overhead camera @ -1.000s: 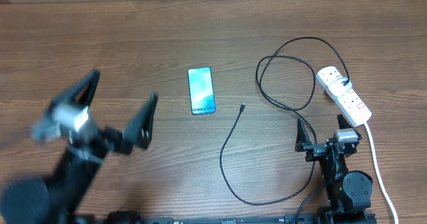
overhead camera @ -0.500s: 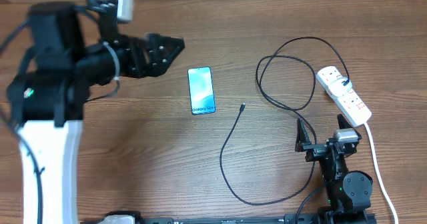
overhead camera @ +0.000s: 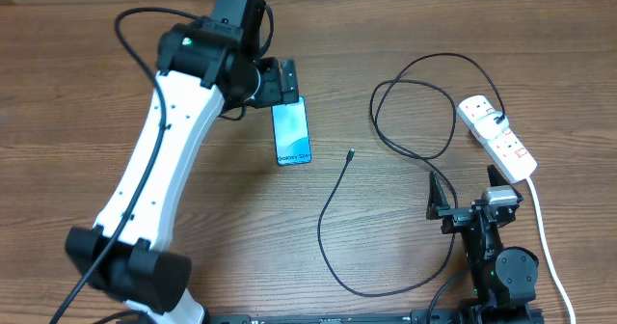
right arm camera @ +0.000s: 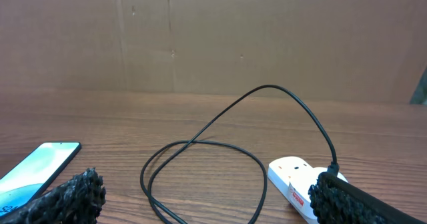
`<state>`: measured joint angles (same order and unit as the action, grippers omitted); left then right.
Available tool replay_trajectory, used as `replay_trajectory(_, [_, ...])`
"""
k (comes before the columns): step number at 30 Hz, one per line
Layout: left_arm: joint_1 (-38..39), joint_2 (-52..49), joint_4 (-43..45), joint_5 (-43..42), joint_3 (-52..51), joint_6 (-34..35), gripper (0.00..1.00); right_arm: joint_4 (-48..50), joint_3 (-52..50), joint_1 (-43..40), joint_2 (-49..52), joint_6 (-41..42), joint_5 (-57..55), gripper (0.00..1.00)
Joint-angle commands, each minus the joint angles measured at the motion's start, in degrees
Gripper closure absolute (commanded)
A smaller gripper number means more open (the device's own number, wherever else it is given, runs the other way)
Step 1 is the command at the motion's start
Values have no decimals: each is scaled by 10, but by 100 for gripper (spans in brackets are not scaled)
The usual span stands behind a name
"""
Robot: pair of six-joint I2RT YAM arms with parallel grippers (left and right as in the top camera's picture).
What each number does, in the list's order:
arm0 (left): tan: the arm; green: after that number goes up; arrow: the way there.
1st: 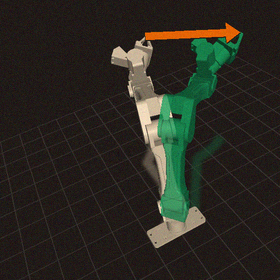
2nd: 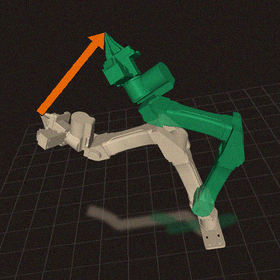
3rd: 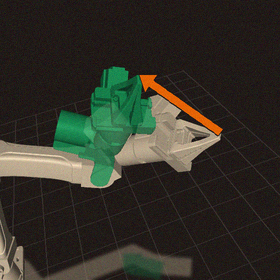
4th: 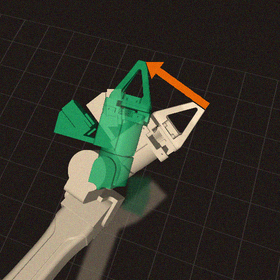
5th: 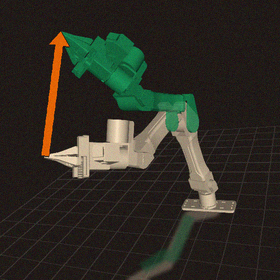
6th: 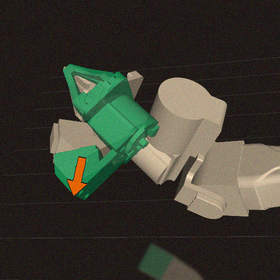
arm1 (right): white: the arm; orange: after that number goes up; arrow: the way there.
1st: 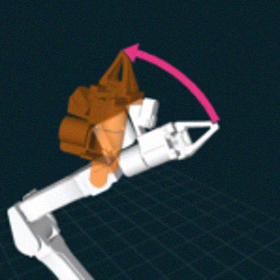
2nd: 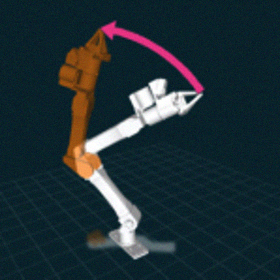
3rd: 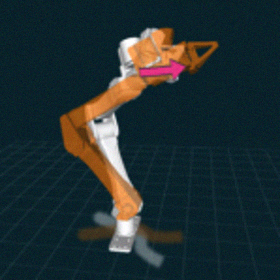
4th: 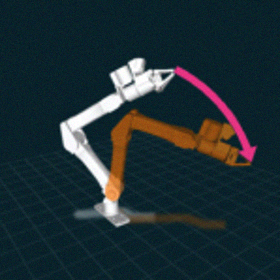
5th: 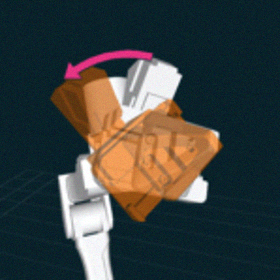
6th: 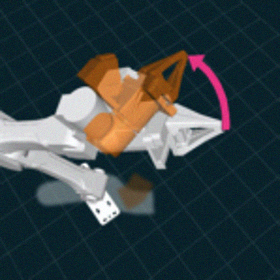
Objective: Plug charger to phone and switch on socket
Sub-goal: 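Move the left gripper forward over the blue-screen phone, then lower the left gripper onto the phone and align with its sides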
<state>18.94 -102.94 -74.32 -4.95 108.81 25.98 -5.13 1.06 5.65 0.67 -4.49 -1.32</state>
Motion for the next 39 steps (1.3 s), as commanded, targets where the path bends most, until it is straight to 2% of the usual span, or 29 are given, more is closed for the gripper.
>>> replay_trajectory(1, [4,-31,14,-37,16,16,0,4,-6,-3,-5,1,1,0])
replay_trajectory(7, [18,-91,19,1,16,36,0,4,-6,-3,-5,1,1,0])
replay_trajectory(13, [43,-161,22,75,16,45,0,4,-6,-3,-5,1,1,0])
replay_trajectory(20, [51,-205,41,78,16,64,0,4,-6,-3,-5,1,1,0])
replay_trajectory(39, [52,-285,75,74,15,62,0,4,-6,-3,-5,1,1,0])
